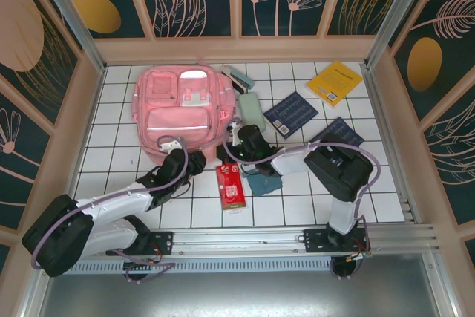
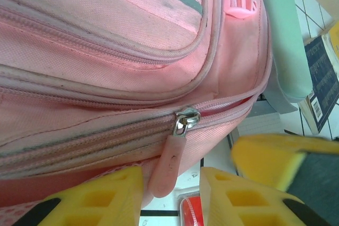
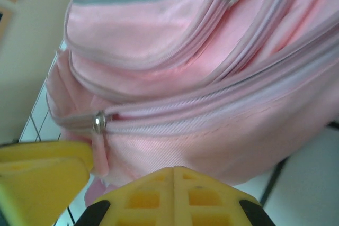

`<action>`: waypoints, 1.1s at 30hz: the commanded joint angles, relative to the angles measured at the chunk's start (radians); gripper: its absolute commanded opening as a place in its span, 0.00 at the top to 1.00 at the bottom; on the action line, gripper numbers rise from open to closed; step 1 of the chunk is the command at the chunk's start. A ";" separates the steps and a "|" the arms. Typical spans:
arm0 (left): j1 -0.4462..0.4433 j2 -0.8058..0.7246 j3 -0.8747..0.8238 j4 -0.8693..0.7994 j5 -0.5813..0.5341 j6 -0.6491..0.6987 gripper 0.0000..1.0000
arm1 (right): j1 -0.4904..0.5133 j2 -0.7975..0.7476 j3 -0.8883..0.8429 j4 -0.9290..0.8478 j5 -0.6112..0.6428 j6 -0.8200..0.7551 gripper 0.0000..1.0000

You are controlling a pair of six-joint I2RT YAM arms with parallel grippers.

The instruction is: Pack books, pencil case, and school supplies into a backpack

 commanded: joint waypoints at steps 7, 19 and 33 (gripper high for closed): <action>0.007 0.074 0.067 -0.024 0.022 0.036 0.66 | -0.038 -0.159 -0.064 -0.005 0.096 -0.019 1.00; 0.012 0.207 0.132 -0.108 -0.058 0.012 0.68 | -0.036 -0.168 -0.067 0.005 0.079 -0.012 1.00; 0.015 0.359 0.252 -0.258 -0.154 0.007 0.79 | -0.029 -0.164 -0.063 0.002 0.077 -0.009 1.00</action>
